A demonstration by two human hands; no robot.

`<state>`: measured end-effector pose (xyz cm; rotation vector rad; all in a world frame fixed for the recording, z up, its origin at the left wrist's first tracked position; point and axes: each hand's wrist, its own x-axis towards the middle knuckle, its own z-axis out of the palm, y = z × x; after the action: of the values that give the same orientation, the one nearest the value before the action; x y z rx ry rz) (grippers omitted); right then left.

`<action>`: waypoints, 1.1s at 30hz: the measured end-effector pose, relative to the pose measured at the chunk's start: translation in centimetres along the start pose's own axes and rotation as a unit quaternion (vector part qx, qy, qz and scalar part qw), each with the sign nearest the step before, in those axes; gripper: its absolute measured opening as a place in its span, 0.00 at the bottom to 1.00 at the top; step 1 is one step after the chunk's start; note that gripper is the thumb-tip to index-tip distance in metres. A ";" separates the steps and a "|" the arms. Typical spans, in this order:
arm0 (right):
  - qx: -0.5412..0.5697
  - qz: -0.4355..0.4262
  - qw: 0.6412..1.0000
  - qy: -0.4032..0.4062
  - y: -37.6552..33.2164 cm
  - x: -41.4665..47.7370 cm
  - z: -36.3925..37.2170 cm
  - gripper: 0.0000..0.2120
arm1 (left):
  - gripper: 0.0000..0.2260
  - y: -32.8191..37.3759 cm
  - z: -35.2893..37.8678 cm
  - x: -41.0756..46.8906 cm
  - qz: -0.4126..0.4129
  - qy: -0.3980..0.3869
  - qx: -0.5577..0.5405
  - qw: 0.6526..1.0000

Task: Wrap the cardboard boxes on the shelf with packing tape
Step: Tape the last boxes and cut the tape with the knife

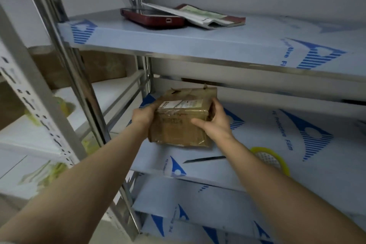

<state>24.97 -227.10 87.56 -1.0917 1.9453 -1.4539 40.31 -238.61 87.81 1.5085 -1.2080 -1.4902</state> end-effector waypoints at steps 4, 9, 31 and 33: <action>0.088 -0.035 0.995 0.026 -1.4 -2.1 -0.8 0.33 | 0.23 0.1 -1.1 -2.7 0.008 0.006 -0.037 0.999; 0.197 -0.038 0.979 0.031 -2.1 -4.5 -1.6 0.26 | 0.37 0.3 -2.8 -6.5 0.015 0.001 -0.085 0.996; 0.334 0.131 0.920 0.159 -2.7 -9.6 -5.0 0.10 | 0.17 3.0 -5.1 -10.1 0.232 -0.244 0.016 0.942; 0.353 0.156 0.907 0.166 -2.4 -9.8 -5.1 0.14 | 0.21 3.4 -5.5 -10.2 0.241 -0.277 0.035 0.929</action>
<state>27.48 -216.49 90.66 -0.2071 1.4671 -1.9987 46.19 -230.96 95.10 0.7417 -1.8167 -1.5736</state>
